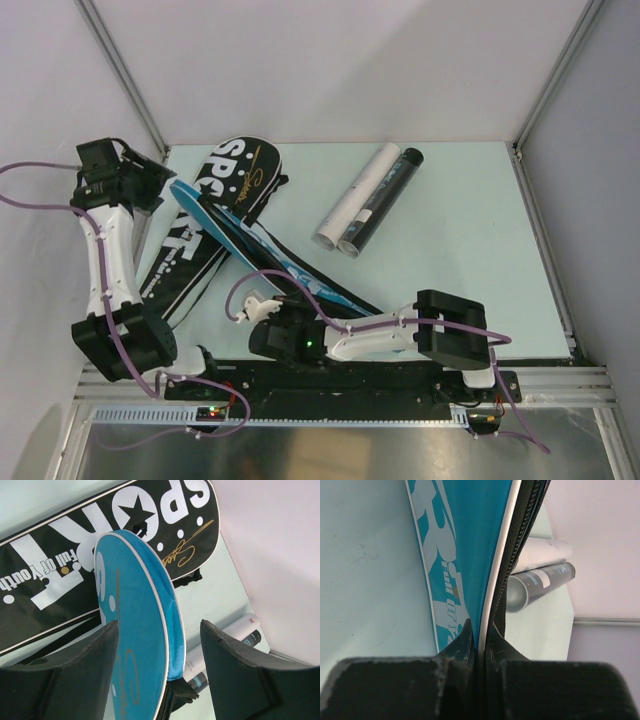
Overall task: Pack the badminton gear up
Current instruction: Adjust the racket bag at the center of the board.
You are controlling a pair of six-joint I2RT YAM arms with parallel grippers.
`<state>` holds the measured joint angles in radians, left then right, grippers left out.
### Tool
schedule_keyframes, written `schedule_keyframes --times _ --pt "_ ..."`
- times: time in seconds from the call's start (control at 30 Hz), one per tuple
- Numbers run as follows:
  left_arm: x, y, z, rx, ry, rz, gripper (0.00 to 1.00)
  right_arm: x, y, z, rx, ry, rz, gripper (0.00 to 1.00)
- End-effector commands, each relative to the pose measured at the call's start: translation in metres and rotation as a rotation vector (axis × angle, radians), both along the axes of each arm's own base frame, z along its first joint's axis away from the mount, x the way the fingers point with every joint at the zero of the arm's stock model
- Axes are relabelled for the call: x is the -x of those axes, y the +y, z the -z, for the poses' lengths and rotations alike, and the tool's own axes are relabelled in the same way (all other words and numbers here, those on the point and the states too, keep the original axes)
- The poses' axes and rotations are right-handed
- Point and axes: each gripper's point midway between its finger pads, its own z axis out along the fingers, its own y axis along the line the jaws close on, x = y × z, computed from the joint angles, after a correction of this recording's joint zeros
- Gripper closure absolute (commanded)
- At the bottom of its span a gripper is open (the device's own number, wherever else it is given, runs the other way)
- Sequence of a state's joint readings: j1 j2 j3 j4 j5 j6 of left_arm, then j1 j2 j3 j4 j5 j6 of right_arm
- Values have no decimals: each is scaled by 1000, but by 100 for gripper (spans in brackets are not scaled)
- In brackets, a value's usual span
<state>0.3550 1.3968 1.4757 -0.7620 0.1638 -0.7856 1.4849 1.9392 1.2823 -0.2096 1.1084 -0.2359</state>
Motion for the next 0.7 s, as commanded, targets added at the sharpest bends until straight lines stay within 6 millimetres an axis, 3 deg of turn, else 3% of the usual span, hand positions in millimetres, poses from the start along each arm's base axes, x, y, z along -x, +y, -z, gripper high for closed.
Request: schedule_keyframes --times 0.0,0.27,0.4,0.53,0.67 --pt "-3 -4 16 23 37 40 31 4 -5 1 -64 -18 41 100" --pt "-15 -13 31 71 66 114 34 13 -7 -3 -109 -38 1 100" --pt "-6 -18 44 80 99 109 37 17 -9 -2 -122 -40 1 100" --pt "5 -23 60 96 137 102 47 17 -14 -2 -154 -23 22 100" --pt "13 -28 59 117 130 94 66 19 -22 -5 -224 30 36 98"
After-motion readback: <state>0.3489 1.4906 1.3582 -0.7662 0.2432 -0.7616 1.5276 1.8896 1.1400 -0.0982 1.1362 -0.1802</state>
